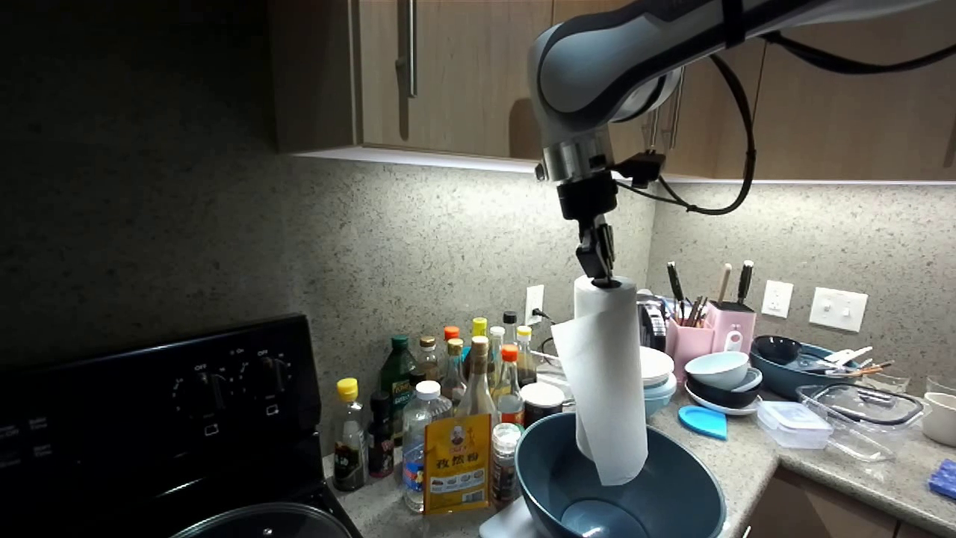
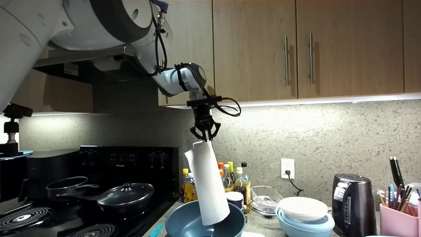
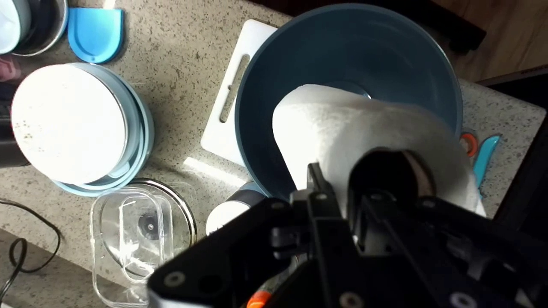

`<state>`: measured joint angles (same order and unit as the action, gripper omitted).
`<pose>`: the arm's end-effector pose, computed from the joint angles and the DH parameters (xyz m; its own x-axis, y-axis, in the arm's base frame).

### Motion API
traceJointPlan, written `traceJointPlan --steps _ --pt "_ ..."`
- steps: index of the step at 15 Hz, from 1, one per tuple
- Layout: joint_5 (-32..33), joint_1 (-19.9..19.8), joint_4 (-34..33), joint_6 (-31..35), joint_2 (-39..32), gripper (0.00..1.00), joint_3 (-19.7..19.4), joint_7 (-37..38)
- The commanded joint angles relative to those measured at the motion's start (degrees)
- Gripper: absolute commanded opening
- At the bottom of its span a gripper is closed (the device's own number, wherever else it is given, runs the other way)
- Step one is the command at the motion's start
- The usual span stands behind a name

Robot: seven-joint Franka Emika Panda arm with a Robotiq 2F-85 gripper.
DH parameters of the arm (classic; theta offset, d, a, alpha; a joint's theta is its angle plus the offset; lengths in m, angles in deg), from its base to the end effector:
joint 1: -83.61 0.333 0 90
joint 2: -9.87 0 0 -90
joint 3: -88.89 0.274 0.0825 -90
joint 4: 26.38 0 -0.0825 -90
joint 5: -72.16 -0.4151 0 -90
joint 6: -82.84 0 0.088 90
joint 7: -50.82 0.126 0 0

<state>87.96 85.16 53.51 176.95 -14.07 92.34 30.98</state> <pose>0.6764 0.0215 0.3958 0.8728 0.4239 -0.2419 0.4681 -0.8674 0.1688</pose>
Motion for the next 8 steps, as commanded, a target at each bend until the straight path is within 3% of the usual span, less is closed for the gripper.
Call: traceJointPlan --steps 1,8 --pt "-1.6 -0.6 2.6 -0.3 2.2 0.03 0.0 -1.6" --pt "-2.1 -0.8 3.4 -0.8 2.1 0.03 0.0 -1.9"
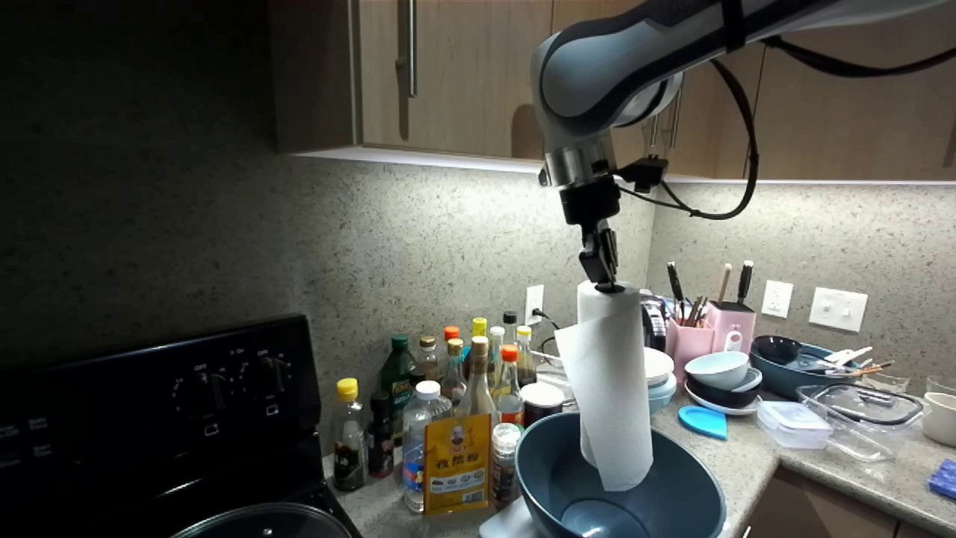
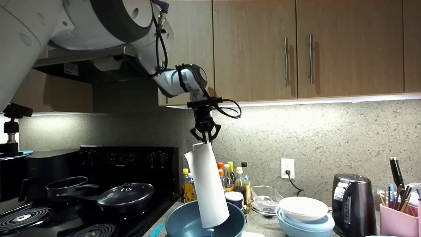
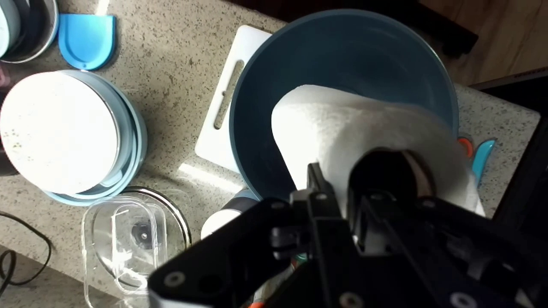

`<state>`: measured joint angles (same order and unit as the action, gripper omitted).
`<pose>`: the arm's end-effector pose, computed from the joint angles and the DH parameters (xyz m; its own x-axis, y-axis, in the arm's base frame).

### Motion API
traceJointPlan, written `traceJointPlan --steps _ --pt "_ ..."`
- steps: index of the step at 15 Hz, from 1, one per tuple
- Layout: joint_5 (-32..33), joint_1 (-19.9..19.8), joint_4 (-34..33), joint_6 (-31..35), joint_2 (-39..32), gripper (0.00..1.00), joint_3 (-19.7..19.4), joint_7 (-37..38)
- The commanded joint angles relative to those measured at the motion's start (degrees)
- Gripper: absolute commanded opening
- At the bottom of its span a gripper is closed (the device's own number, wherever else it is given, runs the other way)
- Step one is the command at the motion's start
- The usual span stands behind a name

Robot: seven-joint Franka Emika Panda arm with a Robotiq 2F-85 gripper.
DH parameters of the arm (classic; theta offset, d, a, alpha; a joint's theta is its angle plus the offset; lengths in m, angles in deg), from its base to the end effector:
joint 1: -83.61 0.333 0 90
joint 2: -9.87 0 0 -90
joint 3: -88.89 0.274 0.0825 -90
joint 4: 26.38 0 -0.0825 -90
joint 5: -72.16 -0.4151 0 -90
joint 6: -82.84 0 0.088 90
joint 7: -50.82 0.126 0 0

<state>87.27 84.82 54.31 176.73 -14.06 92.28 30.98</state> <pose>0.6736 0.0181 0.3885 0.8726 0.4172 -0.2540 0.4620 -0.8738 0.1519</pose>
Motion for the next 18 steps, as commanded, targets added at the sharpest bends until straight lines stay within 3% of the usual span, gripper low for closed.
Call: traceJointPlan --steps 1,13,14,15,18 --pt "-1.4 -0.4 2.7 -0.6 2.1 0.03 0.1 -1.9" --pt "-1.1 -0.1 2.5 -1.2 1.6 0.03 0.3 -1.7" --pt "-1.0 0.0 2.4 -1.4 1.5 0.35 0.2 -1.6" --pt "-0.9 0.1 2.3 -1.5 1.5 0.37 0.2 -1.5" --pt "-1.0 0.2 2.1 -1.7 1.4 0.55 0.3 -1.4"
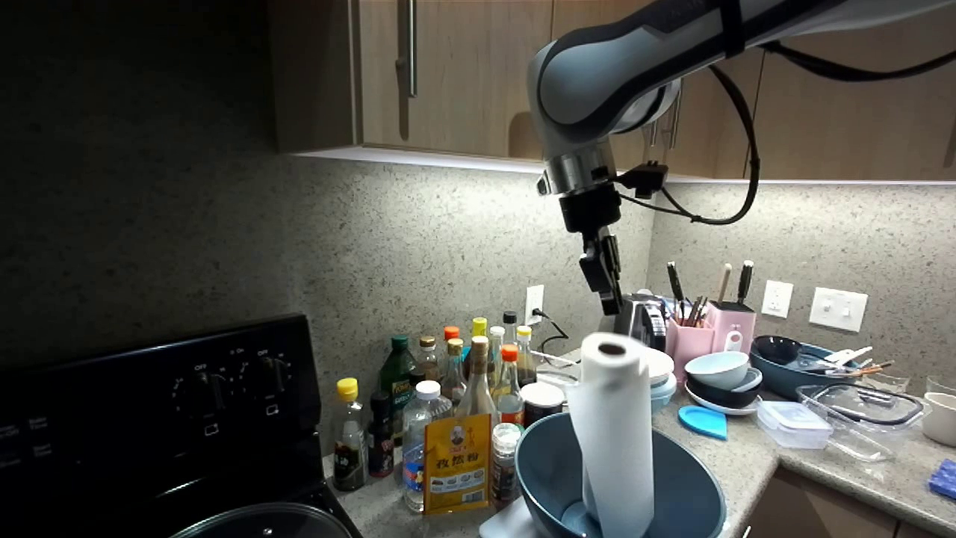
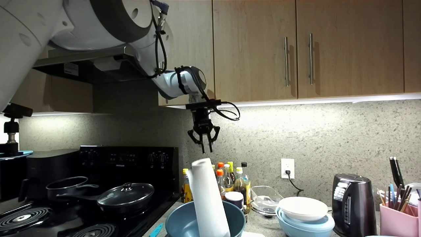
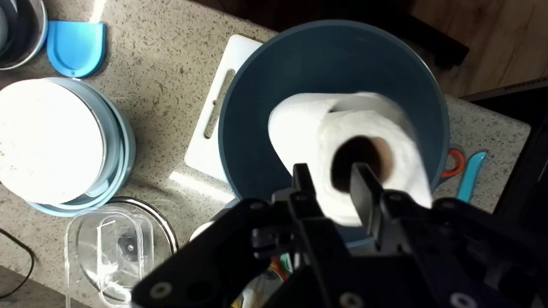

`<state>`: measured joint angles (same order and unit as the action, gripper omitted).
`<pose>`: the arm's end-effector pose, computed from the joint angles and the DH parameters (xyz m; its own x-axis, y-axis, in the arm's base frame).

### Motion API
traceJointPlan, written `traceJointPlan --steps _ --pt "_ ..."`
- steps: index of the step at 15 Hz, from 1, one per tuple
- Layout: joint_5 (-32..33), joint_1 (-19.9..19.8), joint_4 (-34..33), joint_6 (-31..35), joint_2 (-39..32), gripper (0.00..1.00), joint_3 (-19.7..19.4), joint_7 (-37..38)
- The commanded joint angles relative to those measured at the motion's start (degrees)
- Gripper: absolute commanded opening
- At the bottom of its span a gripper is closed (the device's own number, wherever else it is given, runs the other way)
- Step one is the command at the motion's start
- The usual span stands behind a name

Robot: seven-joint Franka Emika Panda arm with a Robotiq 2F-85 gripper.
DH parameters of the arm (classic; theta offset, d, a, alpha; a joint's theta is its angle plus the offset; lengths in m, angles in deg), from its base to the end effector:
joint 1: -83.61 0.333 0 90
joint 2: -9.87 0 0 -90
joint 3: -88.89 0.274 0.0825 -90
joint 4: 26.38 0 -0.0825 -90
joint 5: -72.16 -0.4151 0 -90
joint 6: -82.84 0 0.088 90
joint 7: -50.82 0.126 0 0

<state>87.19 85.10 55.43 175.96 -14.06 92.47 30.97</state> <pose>0.6683 0.0230 0.3783 0.8617 0.4215 -0.2826 0.4712 -0.8713 0.1373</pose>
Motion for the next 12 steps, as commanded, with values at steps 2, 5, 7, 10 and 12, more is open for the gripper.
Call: traceJointPlan --steps 2,5,7,10,12 --pt "-0.8 0.1 0.9 -1.1 1.3 0.67 0.1 -1.3" --pt "-0.9 0.2 0.8 -1.2 1.3 0.86 0.2 -1.3" --pt "-0.9 0.2 0.8 -1.2 1.3 0.97 0.2 -1.3" --pt "-0.9 0.2 0.8 -1.2 1.3 1.00 0.2 -1.3" --pt "-1.1 0.0 1.0 -0.9 1.5 1.00 0.3 -1.6"
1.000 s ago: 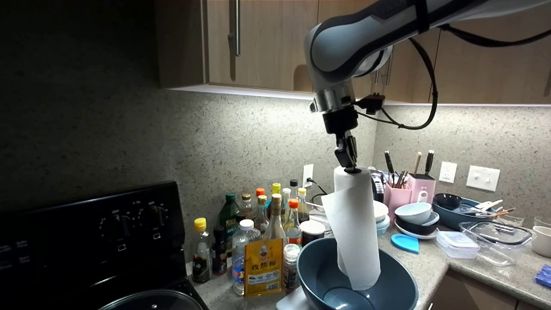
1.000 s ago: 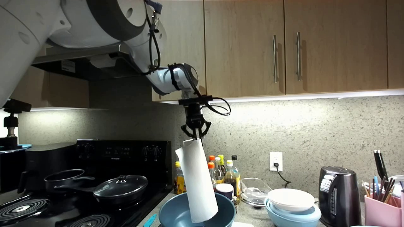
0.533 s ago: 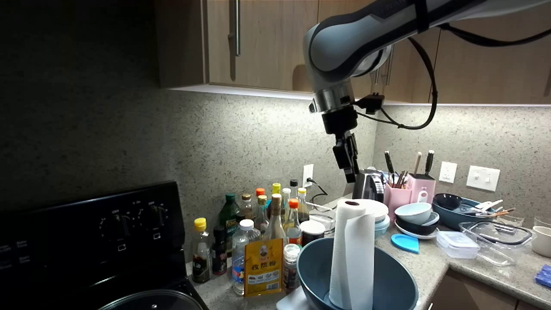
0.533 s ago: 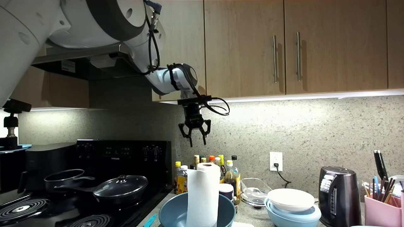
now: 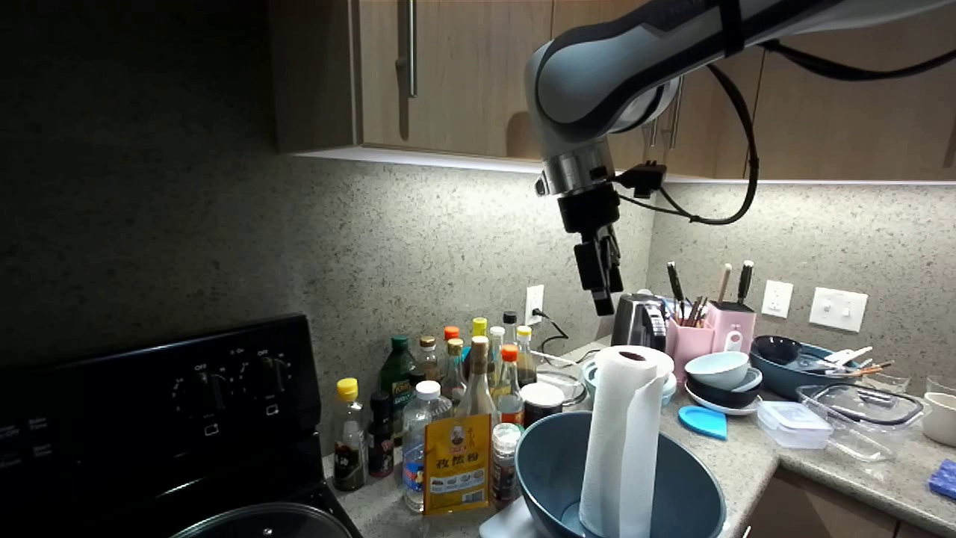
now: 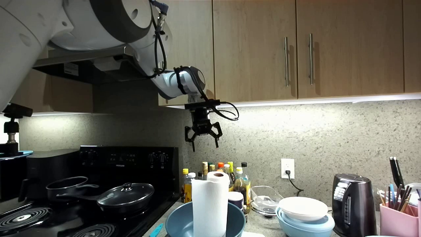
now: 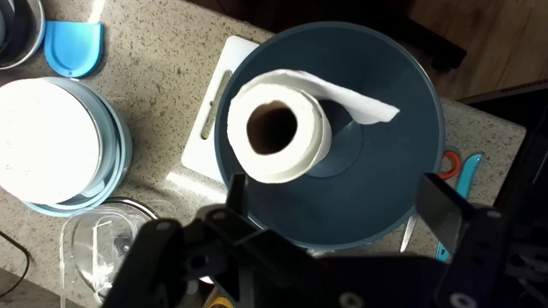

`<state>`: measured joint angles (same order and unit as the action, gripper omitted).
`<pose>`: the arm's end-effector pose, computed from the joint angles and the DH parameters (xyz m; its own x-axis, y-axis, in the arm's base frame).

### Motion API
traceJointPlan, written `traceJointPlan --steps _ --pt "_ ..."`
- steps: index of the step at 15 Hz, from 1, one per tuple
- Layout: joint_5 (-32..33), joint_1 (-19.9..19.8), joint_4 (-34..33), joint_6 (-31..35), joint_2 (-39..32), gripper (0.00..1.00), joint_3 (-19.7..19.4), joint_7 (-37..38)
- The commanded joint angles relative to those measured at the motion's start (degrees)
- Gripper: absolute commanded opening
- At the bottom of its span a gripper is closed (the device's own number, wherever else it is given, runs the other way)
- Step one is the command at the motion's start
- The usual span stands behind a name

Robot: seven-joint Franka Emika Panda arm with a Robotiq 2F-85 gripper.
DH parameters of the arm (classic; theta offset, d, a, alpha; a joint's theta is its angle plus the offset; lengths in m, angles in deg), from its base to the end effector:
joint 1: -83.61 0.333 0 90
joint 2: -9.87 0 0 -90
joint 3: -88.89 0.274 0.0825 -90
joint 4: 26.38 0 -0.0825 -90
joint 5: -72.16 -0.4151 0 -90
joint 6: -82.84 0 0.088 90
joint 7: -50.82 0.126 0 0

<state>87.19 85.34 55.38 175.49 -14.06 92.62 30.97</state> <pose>0.6671 0.0271 0.3782 0.8577 0.4255 -0.2887 0.4763 -0.8690 0.1341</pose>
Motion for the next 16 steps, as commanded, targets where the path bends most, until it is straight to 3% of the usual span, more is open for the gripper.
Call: traceJointPlan --steps 1,16 --pt "-0.1 0.2 -0.2 -0.2 0.0 1.00 -0.3 -0.1" --pt "0.4 0.2 0.6 0.1 0.5 1.00 -0.8 0.8"
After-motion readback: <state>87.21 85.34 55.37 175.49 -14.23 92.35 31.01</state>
